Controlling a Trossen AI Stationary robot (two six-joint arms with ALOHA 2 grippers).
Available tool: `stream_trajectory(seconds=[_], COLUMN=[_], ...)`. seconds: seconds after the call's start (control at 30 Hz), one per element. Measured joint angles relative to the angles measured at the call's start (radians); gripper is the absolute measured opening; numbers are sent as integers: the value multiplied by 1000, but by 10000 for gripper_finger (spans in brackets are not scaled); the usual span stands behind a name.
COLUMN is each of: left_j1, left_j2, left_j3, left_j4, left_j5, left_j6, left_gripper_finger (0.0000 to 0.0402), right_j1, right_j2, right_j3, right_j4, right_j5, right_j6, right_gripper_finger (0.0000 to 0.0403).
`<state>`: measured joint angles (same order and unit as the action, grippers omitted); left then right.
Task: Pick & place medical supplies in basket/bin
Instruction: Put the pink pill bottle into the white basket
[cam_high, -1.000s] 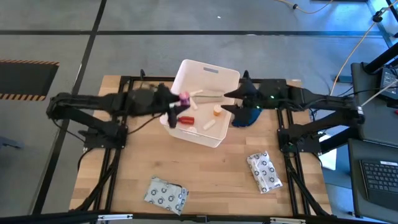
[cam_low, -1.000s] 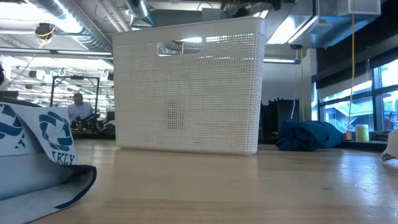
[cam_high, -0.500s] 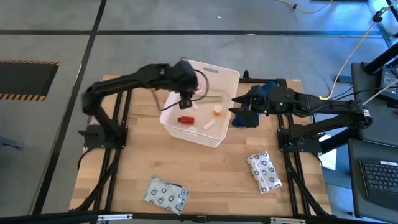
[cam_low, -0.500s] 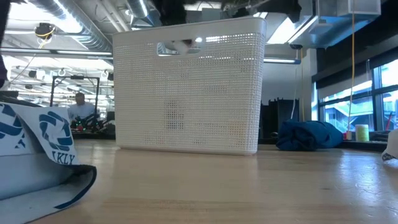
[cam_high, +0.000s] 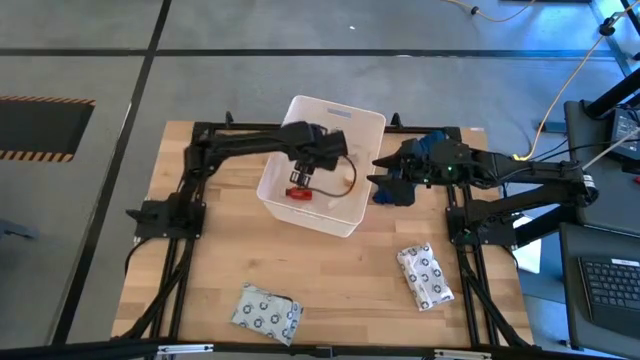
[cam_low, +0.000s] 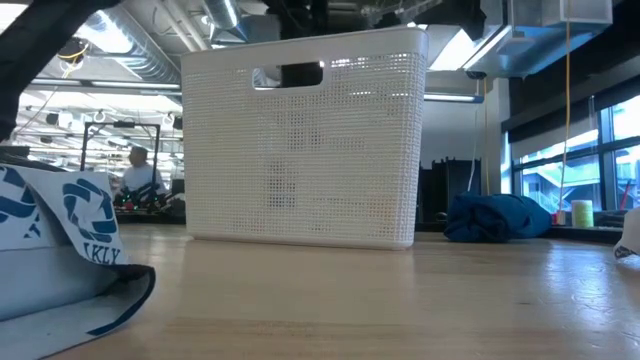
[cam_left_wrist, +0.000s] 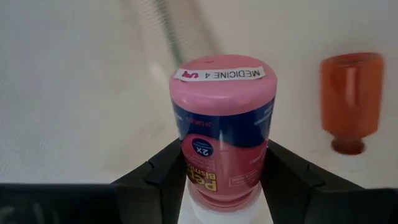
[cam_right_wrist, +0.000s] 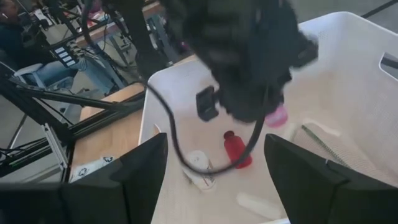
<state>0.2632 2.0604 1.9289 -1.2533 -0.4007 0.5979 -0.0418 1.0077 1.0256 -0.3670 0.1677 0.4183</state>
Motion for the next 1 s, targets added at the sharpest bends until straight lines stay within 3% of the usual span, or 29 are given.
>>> stream_trajectory(seconds=[0.57, 0.83, 1.0], left_j1=[-48, -47, -48], left_j2=[167, 186, 186], left_j3=[1, 0, 0], left_j4=[48, 76, 74], left_j5=[82, 73, 4], left_j6=[18, 18, 29], left_gripper_finger=[171, 175, 205], right_j1=[0, 0, 0], right_j2=[0, 0, 0], right_j3=[0, 0, 0], right_j4=[-4, -16, -27], right_j5=[0, 0, -1], right_j6=[0, 26, 51], right_gripper_finger=[268, 268, 268])
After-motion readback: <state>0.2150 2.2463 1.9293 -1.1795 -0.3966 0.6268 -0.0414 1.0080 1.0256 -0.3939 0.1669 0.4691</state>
